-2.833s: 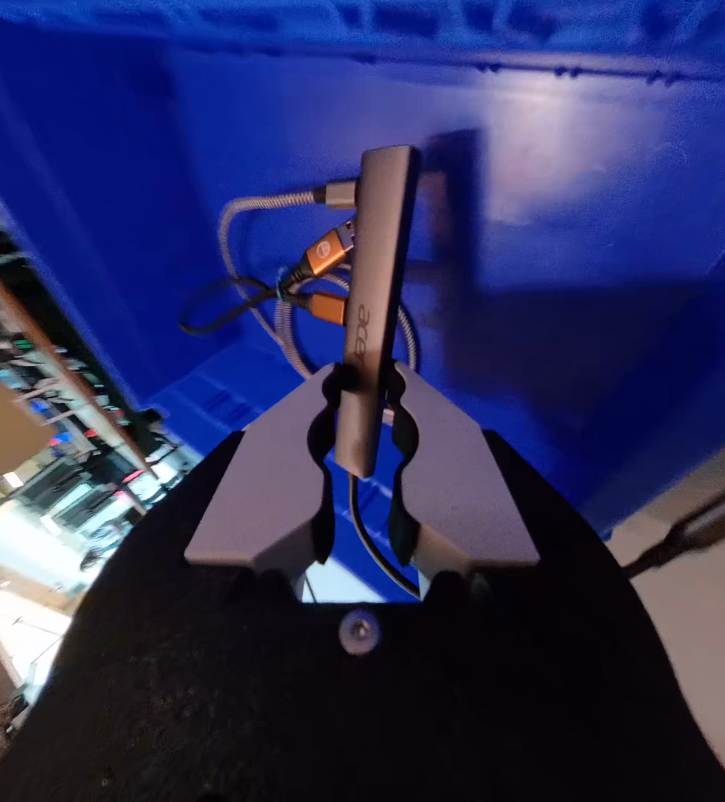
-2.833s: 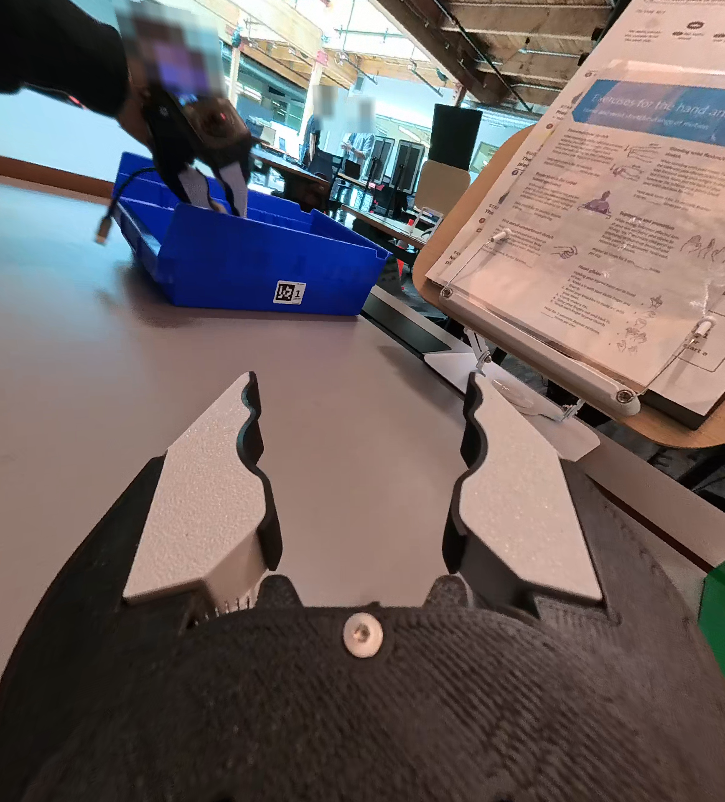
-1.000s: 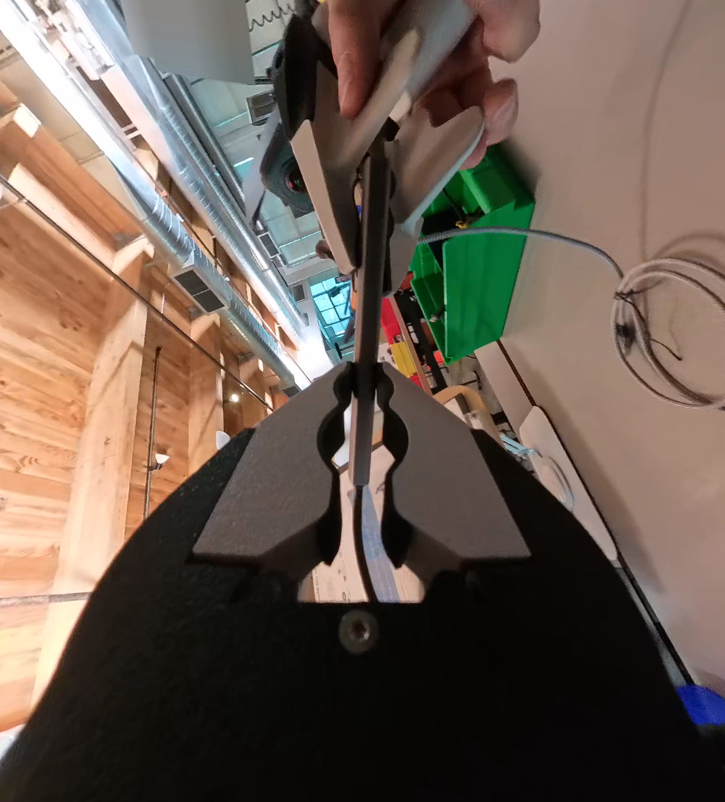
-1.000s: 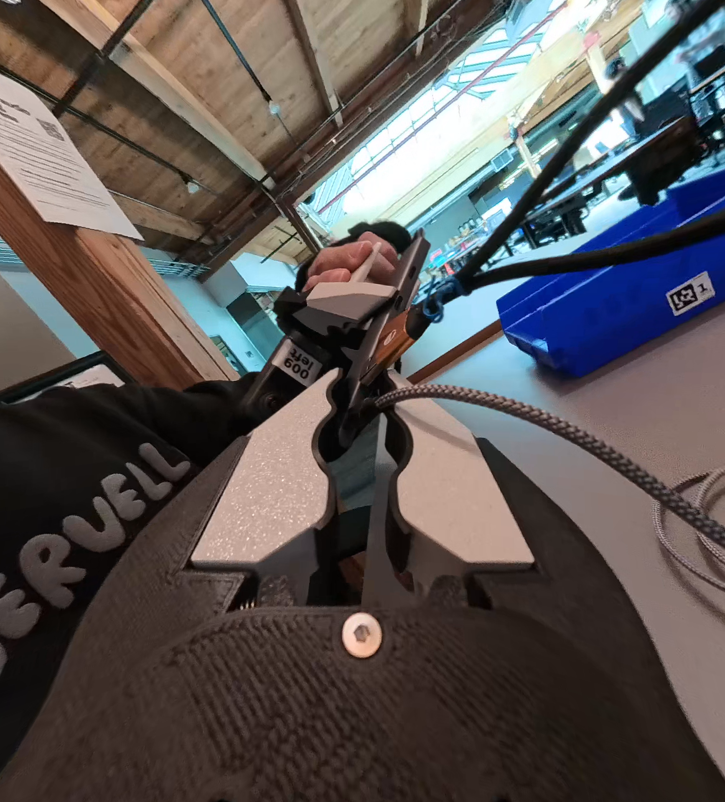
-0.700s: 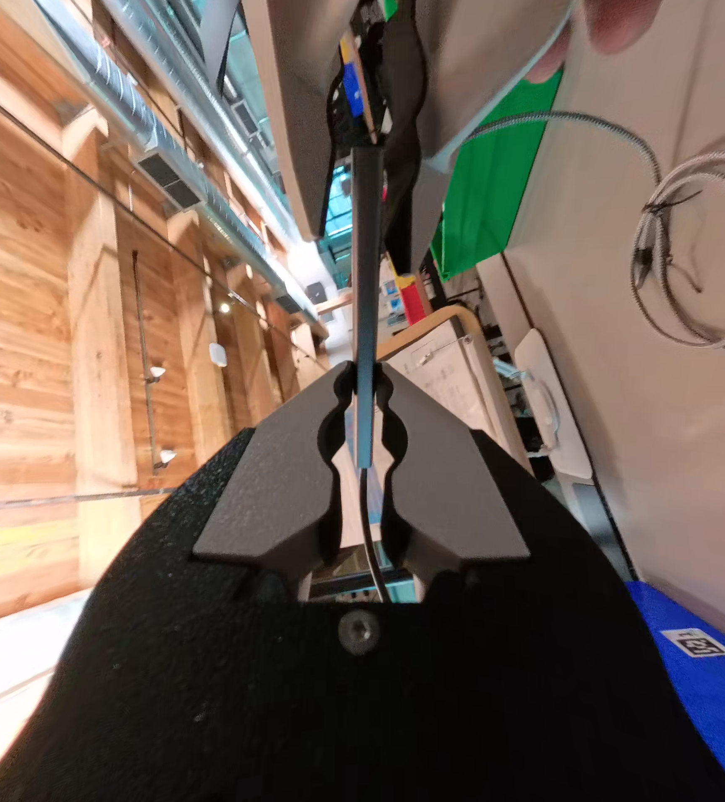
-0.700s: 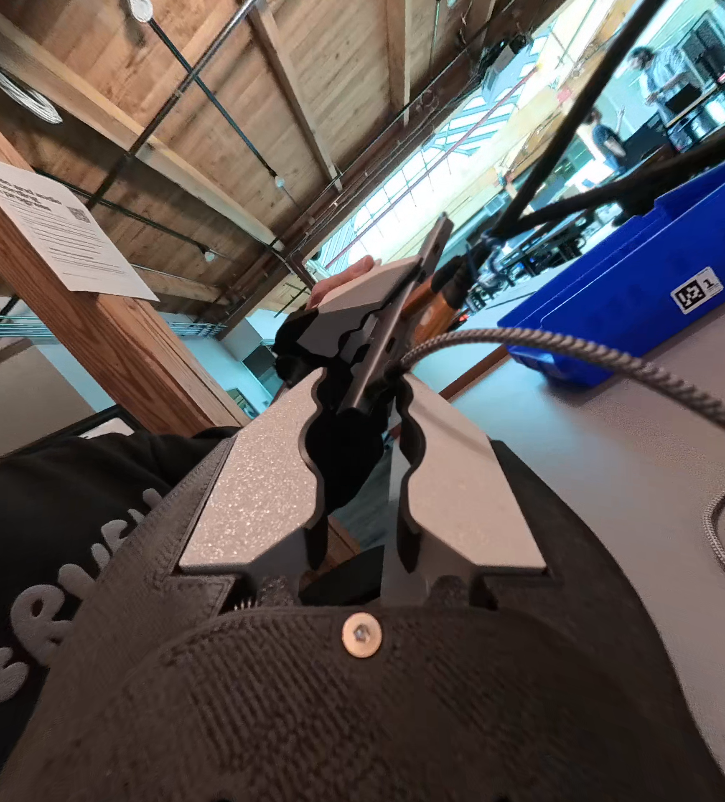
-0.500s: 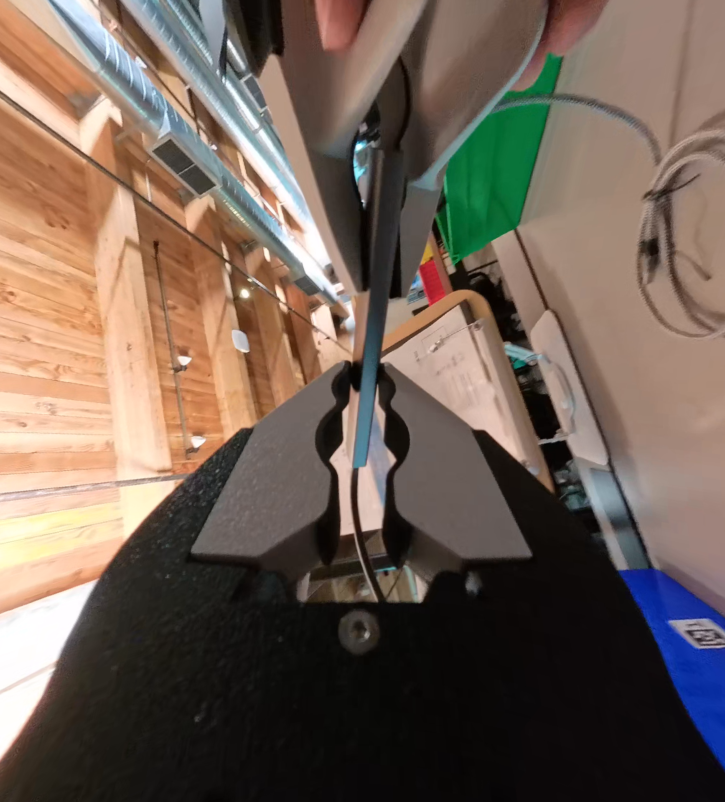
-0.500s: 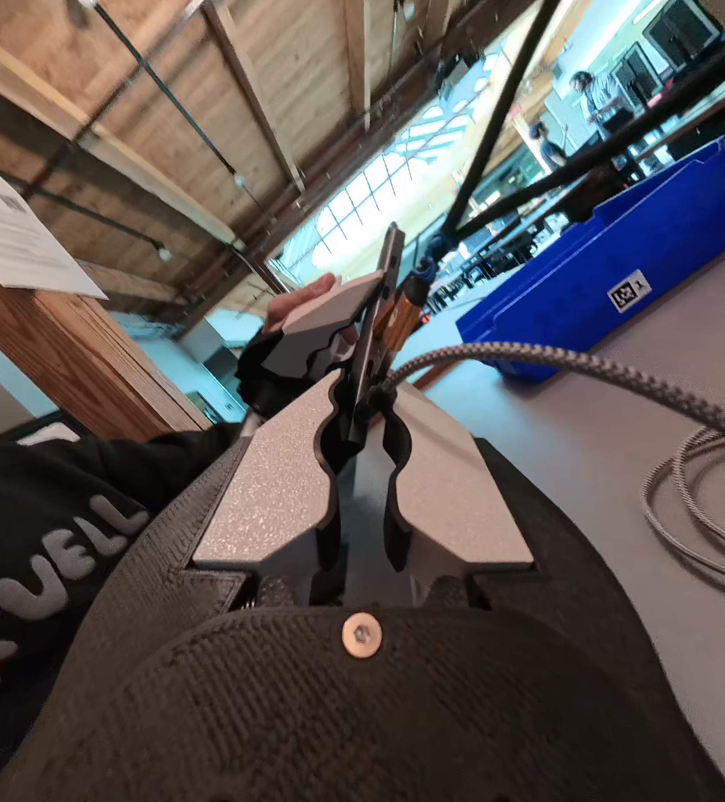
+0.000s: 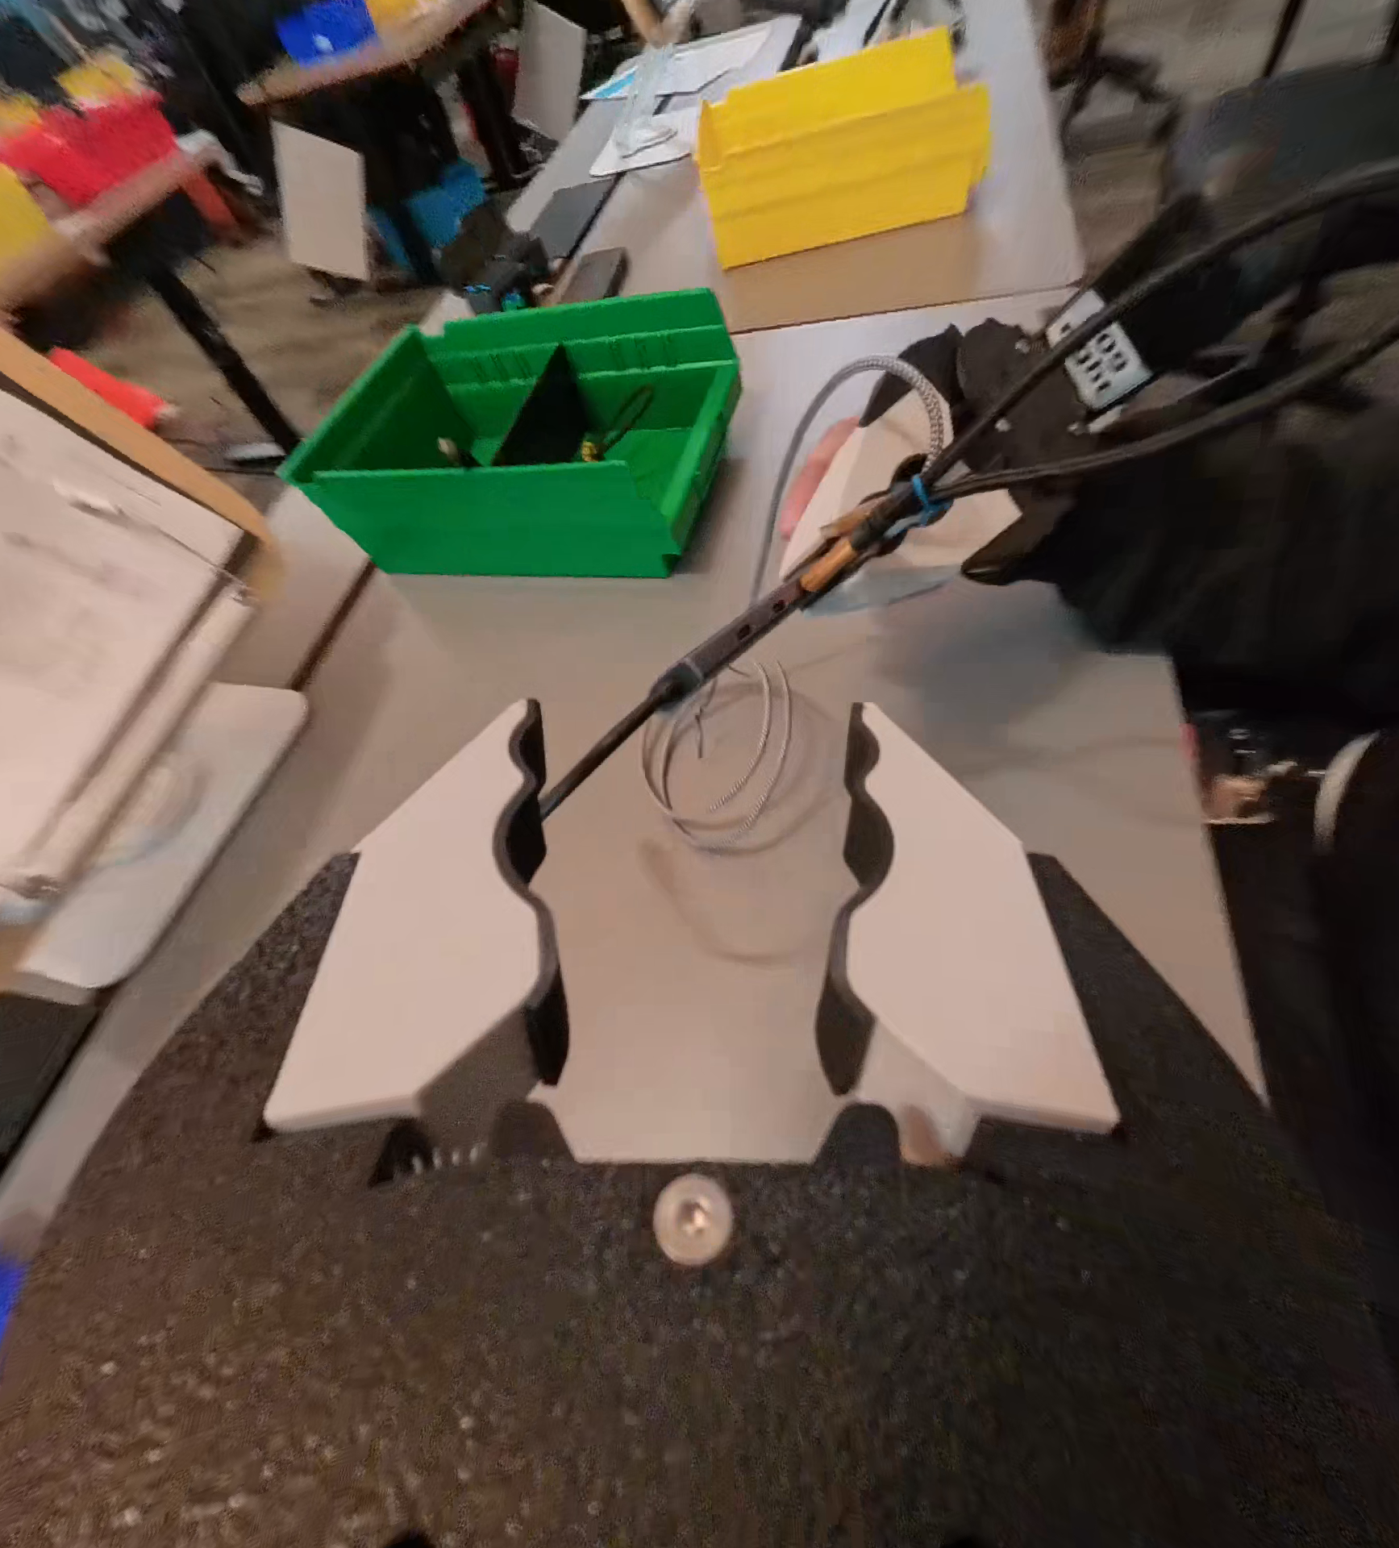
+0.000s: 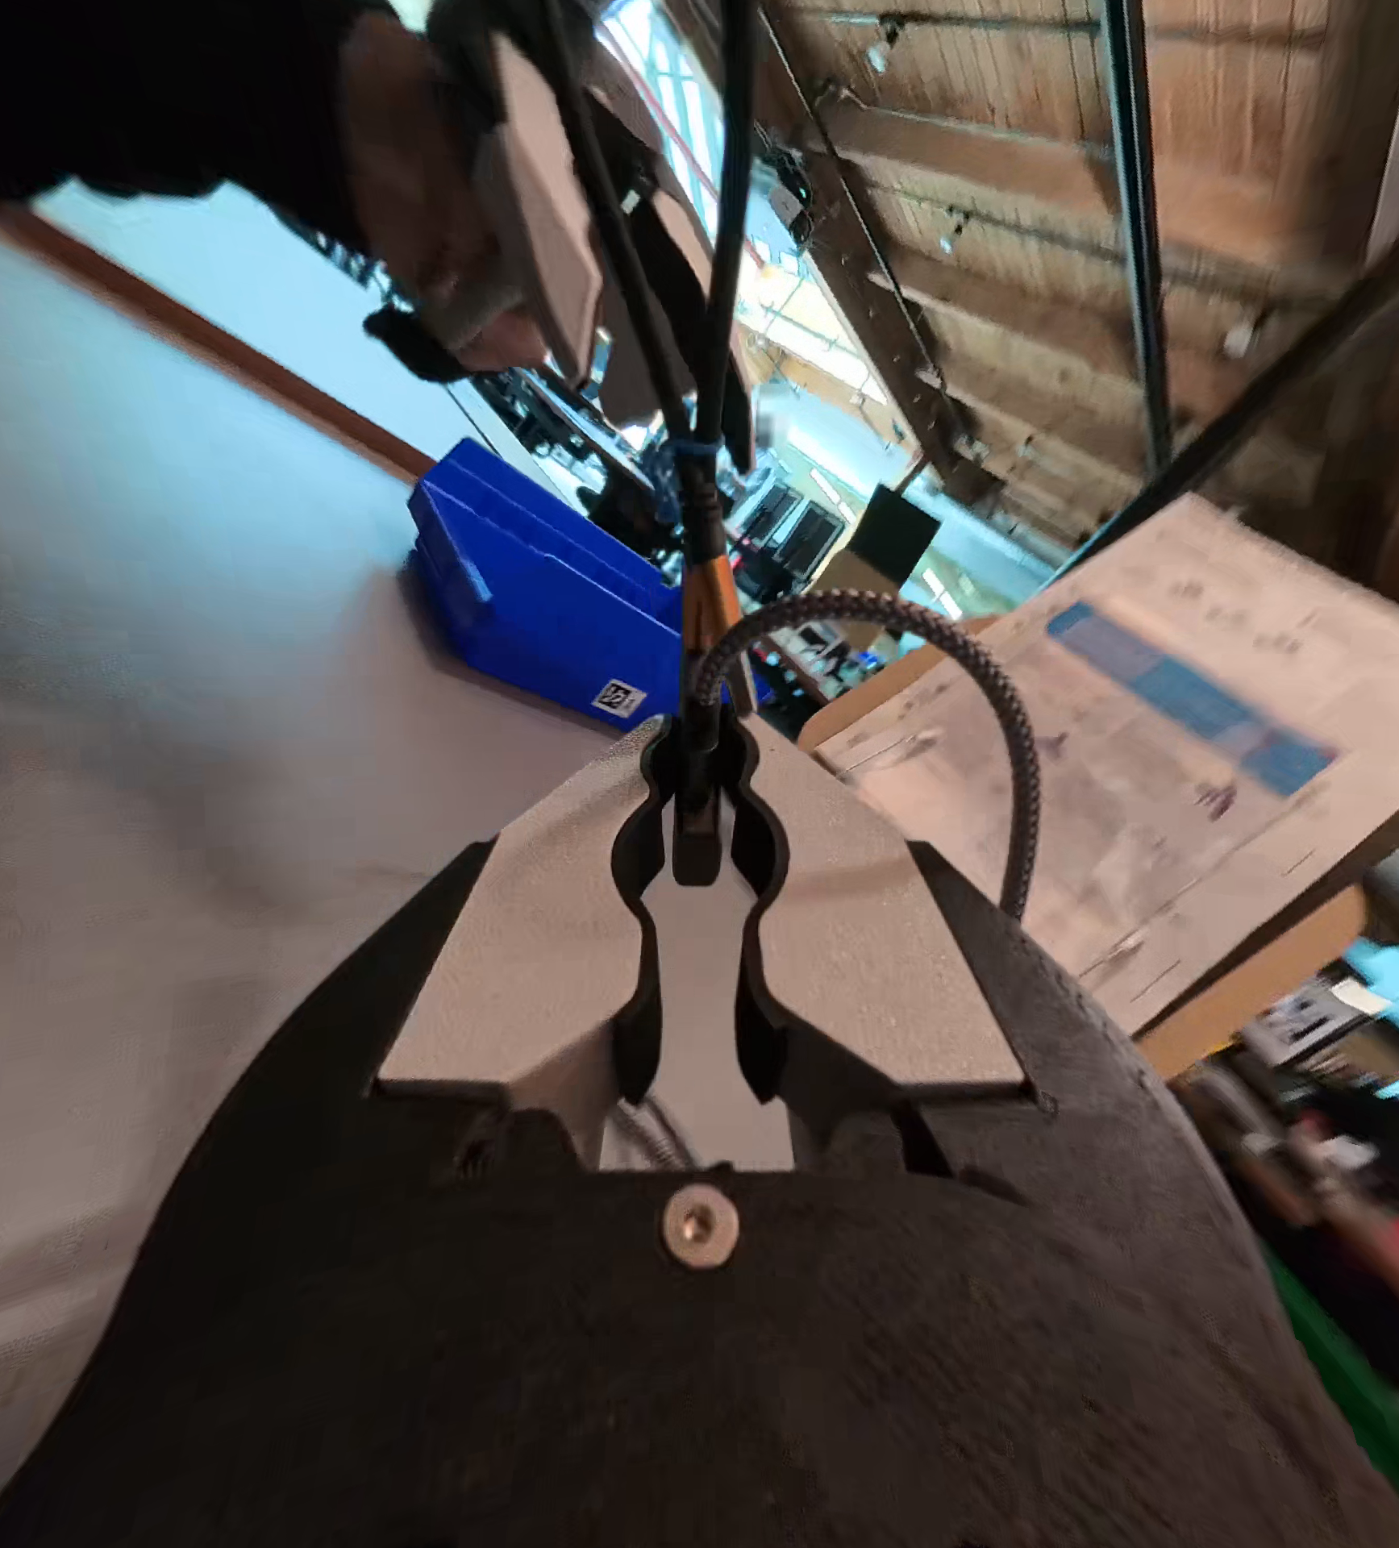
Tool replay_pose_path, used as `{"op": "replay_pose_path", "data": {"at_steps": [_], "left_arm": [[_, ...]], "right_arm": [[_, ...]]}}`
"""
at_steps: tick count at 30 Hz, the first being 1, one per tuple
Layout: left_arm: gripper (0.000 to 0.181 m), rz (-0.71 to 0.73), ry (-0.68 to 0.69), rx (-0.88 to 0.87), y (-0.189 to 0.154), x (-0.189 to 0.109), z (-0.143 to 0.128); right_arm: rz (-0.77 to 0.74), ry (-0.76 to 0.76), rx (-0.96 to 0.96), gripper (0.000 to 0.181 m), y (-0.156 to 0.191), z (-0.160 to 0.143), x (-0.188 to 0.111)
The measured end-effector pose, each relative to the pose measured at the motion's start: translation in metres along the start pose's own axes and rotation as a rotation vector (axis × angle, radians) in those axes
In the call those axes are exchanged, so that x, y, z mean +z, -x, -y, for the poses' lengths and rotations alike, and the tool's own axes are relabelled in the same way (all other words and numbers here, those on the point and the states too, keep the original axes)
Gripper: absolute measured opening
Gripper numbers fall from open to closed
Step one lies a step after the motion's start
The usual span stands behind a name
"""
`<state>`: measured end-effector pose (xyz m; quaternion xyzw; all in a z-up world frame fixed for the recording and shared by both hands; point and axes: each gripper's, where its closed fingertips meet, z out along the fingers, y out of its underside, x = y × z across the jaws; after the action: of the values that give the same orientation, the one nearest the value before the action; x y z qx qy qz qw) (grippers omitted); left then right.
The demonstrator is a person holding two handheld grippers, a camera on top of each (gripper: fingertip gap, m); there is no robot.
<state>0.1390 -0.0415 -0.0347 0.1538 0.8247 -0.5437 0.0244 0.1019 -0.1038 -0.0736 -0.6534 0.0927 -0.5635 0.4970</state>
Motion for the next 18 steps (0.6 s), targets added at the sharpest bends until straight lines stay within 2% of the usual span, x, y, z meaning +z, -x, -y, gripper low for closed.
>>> {"op": "replay_pose_path", "data": {"at_steps": [3,6,8,12,14,18], "left_arm": [[0.077,-0.110,-0.006,-0.065,-0.006,-0.006,-0.011],[0.075,-0.183,-0.042,-0.097,-0.017,-0.010,-0.007],[0.071,-0.208,-0.031,-0.078,-0.023,-0.008,-0.009],[0.072,-0.254,0.061,-0.057,-0.034,0.009,-0.028],[0.074,-0.243,0.068,-0.081,-0.033,0.019,-0.035],[0.066,-0.223,0.023,-0.101,-0.030,0.026,-0.039]], "right_arm": [[-0.013,0.038,-0.270,0.008,0.005,0.002,0.003],[-0.025,0.099,-0.565,0.008,0.015,0.001,0.006],[-0.039,0.099,-0.696,0.008,0.022,0.002,0.006],[-0.079,0.056,-0.775,0.008,0.033,0.009,0.006],[-0.084,0.059,-0.801,0.008,0.035,0.007,0.007],[-0.088,0.056,-0.797,0.008,0.035,0.001,0.002]]}}
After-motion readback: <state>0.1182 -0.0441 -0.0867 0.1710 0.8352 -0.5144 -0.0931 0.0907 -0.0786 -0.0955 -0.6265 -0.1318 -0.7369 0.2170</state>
